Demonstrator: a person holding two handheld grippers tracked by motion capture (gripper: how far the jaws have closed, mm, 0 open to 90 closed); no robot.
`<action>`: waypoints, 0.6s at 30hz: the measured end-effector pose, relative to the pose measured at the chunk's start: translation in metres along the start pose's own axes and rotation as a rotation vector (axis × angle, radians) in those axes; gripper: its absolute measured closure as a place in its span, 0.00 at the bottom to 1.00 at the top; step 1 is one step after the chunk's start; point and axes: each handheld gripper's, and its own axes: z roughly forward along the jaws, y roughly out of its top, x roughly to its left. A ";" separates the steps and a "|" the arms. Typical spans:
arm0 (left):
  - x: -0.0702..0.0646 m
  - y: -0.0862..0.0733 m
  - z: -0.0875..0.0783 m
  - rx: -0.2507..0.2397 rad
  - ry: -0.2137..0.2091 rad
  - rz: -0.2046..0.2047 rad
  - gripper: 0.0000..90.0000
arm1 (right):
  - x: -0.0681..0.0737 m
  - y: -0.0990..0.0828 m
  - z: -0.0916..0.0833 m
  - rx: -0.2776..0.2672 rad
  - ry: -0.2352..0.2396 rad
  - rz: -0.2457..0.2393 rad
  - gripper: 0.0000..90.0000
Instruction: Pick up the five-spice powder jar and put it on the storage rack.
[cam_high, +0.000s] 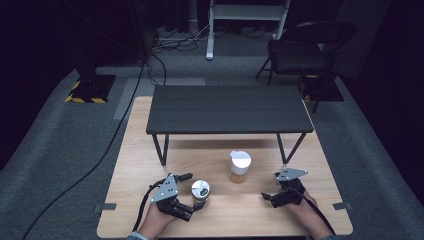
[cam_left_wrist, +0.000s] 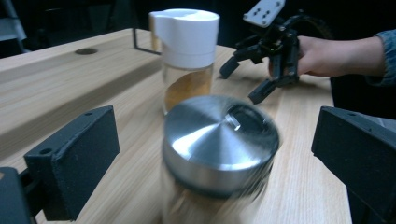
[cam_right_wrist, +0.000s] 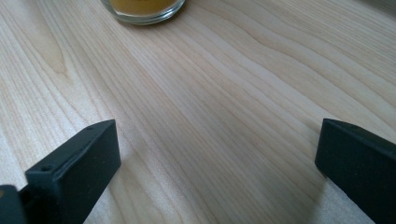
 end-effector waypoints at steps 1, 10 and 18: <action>0.000 0.001 0.002 -0.001 -0.007 0.005 0.01 | 0.000 0.000 0.000 0.000 0.000 0.000 0.00; 0.005 0.004 0.017 0.057 -0.035 -0.005 0.04 | 0.001 -0.001 -0.001 0.000 0.000 0.000 0.00; 0.006 0.002 0.025 0.132 -0.021 -0.026 0.11 | 0.001 -0.001 -0.001 0.000 0.000 0.000 0.00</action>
